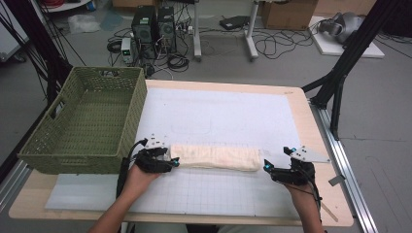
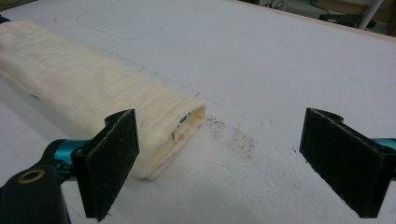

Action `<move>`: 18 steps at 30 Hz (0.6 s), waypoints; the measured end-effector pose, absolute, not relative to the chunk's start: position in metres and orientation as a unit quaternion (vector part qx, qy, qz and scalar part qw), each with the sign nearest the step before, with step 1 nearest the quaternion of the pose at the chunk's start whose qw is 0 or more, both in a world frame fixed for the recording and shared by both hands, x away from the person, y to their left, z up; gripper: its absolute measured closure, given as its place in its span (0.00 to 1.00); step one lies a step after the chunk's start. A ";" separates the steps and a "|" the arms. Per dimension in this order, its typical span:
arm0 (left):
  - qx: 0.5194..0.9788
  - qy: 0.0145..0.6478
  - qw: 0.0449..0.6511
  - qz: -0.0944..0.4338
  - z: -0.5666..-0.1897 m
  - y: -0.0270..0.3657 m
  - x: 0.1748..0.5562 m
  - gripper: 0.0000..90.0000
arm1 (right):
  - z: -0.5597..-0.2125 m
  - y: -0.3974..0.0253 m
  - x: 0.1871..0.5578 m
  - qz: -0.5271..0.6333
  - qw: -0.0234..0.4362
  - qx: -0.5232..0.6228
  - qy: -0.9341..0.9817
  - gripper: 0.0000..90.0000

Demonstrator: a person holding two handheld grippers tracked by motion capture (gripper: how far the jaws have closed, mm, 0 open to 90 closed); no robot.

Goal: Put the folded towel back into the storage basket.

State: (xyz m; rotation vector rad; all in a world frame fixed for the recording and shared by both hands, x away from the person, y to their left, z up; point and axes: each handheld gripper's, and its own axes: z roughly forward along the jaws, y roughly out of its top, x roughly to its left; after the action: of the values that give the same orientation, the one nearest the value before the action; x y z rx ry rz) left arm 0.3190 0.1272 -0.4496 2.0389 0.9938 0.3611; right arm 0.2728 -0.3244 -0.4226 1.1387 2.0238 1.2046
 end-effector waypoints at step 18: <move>0.824 0.361 0.414 0.138 -0.447 0.120 0.308 0.84 | -0.424 -0.320 0.274 0.441 0.254 0.414 0.755 0.13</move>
State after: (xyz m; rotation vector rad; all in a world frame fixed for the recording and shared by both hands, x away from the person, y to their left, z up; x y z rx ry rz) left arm 0.3077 0.1198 -0.4468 2.0716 0.9063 0.3474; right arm 0.2737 -0.3204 -0.4237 1.1258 2.0508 1.1984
